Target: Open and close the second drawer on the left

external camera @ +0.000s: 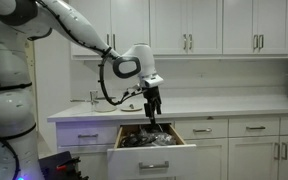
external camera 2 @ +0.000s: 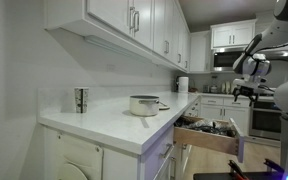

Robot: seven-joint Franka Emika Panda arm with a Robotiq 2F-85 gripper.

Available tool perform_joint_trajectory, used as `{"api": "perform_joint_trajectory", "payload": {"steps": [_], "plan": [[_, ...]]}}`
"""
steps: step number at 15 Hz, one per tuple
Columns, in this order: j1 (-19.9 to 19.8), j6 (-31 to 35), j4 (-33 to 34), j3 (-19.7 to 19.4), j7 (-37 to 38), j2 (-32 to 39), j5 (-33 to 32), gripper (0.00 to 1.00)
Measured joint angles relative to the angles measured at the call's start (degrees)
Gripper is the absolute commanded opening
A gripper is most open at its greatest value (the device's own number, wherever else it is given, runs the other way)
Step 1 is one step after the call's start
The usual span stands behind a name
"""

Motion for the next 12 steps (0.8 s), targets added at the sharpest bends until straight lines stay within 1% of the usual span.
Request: {"api": "perform_joint_trajectory", "payload": {"steps": [1,4,12], "plan": [[-0.9,0.1,-0.2,0.9,0.0,0.2,0.0,1.00],[-1.8,0.1,-0.3,1.1,0.0,1.0,0.0,1.00],[-1.9,0.2,-0.3,1.3,0.0,1.1,0.0,1.00]]}}
